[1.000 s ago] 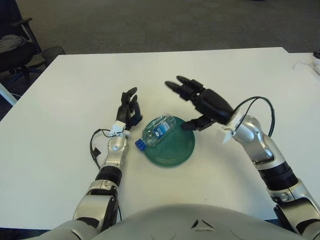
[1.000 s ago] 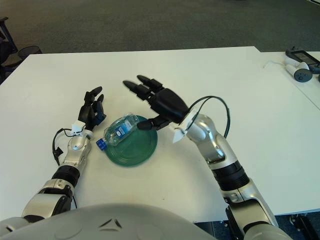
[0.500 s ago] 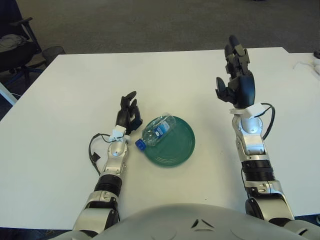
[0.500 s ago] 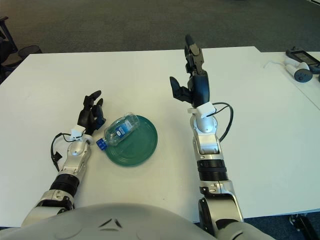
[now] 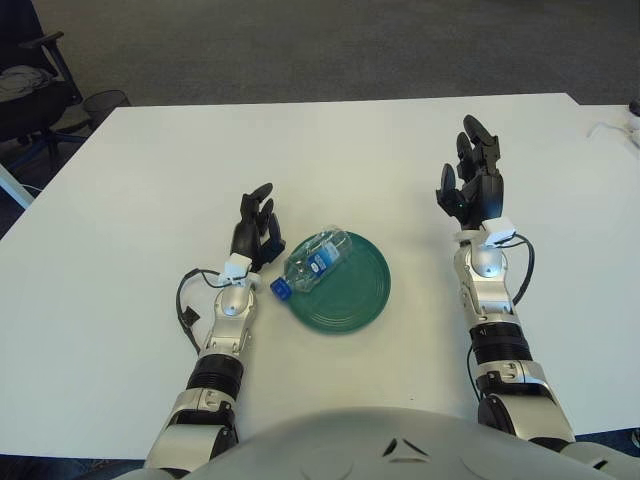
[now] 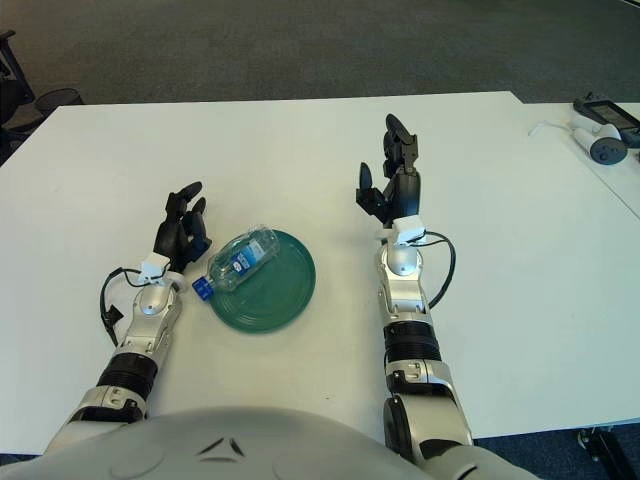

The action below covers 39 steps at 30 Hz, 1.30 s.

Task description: Put the bottle into the plate.

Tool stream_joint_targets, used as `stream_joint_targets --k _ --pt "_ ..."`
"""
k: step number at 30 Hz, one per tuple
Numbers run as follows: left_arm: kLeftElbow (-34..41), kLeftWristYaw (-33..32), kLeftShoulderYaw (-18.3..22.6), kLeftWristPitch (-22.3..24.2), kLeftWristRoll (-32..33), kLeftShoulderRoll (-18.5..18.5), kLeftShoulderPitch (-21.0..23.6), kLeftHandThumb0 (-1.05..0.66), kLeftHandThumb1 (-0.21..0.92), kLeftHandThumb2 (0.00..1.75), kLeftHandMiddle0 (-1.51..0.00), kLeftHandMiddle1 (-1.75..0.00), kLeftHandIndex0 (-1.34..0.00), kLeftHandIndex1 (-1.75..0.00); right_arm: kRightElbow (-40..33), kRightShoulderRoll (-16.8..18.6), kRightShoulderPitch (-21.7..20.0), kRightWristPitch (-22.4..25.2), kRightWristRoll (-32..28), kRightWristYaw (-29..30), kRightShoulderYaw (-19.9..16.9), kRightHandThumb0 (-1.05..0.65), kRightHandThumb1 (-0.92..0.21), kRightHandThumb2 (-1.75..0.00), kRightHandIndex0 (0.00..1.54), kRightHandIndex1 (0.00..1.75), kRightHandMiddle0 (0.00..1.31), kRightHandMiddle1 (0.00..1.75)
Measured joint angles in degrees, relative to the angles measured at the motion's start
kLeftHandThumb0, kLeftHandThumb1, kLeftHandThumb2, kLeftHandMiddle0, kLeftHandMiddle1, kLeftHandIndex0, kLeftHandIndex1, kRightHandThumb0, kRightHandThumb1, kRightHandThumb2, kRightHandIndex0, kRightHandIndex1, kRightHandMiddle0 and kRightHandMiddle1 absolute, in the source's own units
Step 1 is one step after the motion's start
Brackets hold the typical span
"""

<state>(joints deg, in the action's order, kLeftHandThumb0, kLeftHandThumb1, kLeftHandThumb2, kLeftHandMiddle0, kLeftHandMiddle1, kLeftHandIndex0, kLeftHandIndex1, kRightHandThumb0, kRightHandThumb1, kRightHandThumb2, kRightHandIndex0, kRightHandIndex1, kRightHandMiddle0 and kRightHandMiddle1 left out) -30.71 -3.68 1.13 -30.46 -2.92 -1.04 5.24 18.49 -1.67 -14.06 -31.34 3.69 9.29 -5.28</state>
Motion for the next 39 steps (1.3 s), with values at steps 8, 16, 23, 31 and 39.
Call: stream_joint_targets --k 8,16,23,31,39 --pt "0.52 0.22 0.01 0.32 0.17 -0.02 -0.35 -0.84 0.92 0.94 -0.40 -0.04 0.00 -0.83 3.85 -0.08 0.19 -1.79 0.30 0.90 -0.58 -0.67 -0.92 -0.81 0.16 0.00 0.00 0.44" --pt "1.00 0.32 0.05 0.65 0.25 -0.03 -0.61 -0.84 0.92 0.94 -0.40 -0.04 0.00 -0.84 7.83 -0.80 1.87 -3.28 1.24 2.31 -1.27 -0.67 -0.92 -0.82 0.17 0.00 0.00 0.43" --pt "1.32 0.72 0.07 0.80 0.31 -0.02 -0.89 -0.85 0.92 0.94 -0.39 -0.03 0.00 -0.83 8.65 -0.90 4.22 -4.59 1.56 2.27 -0.97 -0.67 -0.92 -0.81 0.19 0.01 0.00 0.44" --pt "1.71 0.69 0.09 1.36 0.20 0.05 -0.90 -0.86 0.92 0.94 -0.40 -0.03 0.00 -0.84 4.51 -0.86 10.58 0.00 1.72 0.06 0.68 -0.72 -0.92 -0.76 0.20 0.02 0.00 0.42" --pt "2.33 0.67 0.11 1.93 0.20 0.11 -1.04 -0.84 0.92 0.95 -0.41 -0.04 0.00 -0.86 -1.53 -1.23 16.37 5.07 0.52 -3.76 1.22 -0.77 -0.92 -0.74 0.24 0.03 0.00 0.46"
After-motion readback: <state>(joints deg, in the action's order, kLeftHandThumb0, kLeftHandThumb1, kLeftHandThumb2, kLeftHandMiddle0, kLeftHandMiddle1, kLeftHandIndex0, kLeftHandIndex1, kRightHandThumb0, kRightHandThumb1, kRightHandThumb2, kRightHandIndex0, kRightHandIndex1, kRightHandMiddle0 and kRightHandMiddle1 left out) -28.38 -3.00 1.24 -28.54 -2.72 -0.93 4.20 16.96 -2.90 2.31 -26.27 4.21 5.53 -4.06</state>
